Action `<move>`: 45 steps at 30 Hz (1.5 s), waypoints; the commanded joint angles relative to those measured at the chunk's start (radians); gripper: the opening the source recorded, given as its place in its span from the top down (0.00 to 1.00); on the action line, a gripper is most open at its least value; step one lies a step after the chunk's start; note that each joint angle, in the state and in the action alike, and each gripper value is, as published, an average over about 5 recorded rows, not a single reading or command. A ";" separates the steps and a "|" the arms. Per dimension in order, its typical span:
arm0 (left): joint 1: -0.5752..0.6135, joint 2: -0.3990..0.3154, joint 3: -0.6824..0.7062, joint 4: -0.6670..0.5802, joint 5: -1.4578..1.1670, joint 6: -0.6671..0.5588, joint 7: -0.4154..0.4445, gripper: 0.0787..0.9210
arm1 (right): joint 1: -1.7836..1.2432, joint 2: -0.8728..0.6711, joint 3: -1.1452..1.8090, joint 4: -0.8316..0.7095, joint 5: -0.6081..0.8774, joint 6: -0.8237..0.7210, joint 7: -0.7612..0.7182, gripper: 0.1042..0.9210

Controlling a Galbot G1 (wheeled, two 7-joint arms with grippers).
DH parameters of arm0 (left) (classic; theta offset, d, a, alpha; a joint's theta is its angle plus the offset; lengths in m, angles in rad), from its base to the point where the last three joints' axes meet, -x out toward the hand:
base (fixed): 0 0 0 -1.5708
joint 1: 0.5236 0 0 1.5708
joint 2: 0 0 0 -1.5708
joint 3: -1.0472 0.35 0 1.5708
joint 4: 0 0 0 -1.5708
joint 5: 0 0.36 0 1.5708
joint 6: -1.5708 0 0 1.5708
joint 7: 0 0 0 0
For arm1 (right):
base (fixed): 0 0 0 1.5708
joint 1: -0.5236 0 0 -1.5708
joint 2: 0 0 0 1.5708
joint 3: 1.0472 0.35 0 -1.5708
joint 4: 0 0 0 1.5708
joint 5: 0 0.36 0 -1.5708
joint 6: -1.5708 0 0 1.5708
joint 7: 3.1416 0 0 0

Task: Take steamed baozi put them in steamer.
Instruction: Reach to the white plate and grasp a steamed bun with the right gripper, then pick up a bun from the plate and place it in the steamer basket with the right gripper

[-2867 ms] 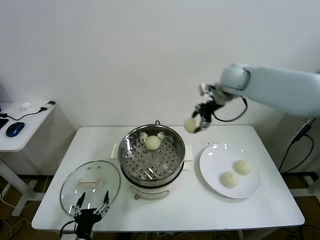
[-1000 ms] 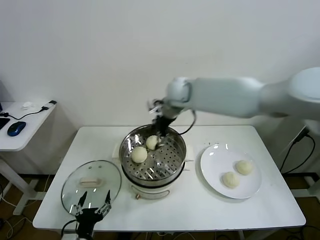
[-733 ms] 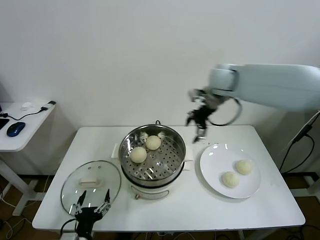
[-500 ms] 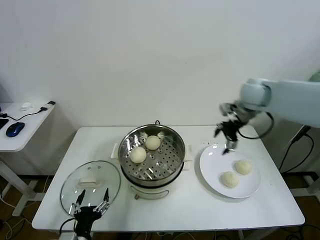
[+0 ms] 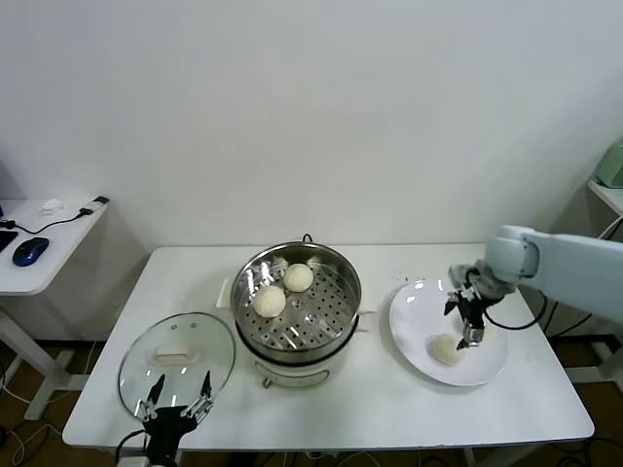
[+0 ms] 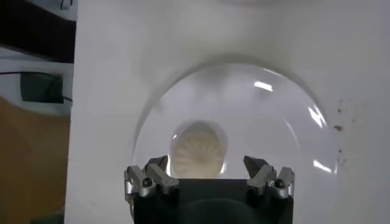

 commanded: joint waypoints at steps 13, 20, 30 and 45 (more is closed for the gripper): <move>-0.004 -0.001 0.001 0.007 -0.002 0.003 -0.003 0.12 | -0.300 0.023 0.228 -0.129 -0.094 -0.041 0.050 0.12; 0.000 -0.003 0.001 0.004 -0.005 0.005 -0.005 0.12 | -0.245 0.023 0.214 -0.104 -0.096 -0.035 0.033 0.25; 0.008 -0.005 0.002 -0.010 -0.002 0.009 -0.006 0.12 | 0.293 0.152 -0.067 -0.068 0.029 0.121 -0.123 0.36; 0.001 -0.001 0.009 -0.022 -0.001 0.024 -0.005 0.12 | 0.467 0.531 0.105 0.234 -0.036 0.580 -0.214 0.36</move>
